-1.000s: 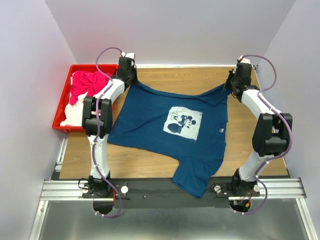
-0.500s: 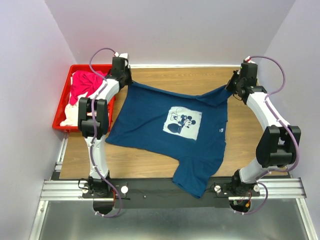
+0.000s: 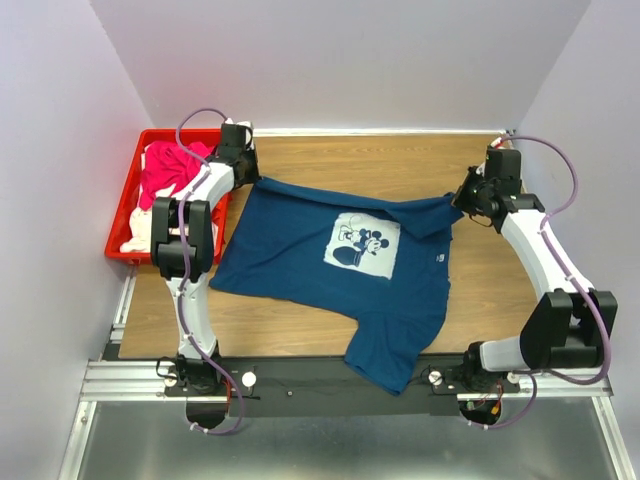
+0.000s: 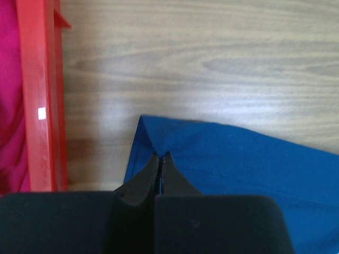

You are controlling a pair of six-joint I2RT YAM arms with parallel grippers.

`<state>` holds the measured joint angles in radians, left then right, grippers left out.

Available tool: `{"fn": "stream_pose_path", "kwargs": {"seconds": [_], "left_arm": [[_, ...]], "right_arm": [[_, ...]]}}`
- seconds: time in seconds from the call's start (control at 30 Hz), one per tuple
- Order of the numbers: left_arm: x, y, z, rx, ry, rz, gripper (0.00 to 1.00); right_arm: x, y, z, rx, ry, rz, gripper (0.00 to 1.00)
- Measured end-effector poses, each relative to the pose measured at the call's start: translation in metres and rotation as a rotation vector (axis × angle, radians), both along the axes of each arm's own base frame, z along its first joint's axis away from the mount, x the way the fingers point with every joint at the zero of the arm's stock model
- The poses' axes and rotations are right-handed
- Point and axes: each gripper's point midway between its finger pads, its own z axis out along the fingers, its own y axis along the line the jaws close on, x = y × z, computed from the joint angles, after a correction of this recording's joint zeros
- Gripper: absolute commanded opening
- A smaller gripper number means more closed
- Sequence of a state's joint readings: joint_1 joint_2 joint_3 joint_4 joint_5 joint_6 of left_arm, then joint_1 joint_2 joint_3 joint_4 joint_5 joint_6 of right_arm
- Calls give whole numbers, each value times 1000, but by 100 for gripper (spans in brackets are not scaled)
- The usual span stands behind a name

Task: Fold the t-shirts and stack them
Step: Fold the tshirt

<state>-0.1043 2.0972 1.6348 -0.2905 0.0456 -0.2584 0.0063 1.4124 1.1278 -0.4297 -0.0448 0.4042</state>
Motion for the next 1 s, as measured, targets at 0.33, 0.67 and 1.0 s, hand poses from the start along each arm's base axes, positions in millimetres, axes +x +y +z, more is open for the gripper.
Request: {"fn": "stream_pose_path", "kwargs": {"seconds": [0.33,0.67,1.0], "left_arm": [[-19,8,22,22,-7,24,0],[-35,14,4,47,46,43,0],[-45,21,-12,77,90,63,0]], "right_arm": [[-27,9,3,35,28,39,1],[-65,19,-22,86,119,63,1],[-92,27,-43,137,190,77,1]]}}
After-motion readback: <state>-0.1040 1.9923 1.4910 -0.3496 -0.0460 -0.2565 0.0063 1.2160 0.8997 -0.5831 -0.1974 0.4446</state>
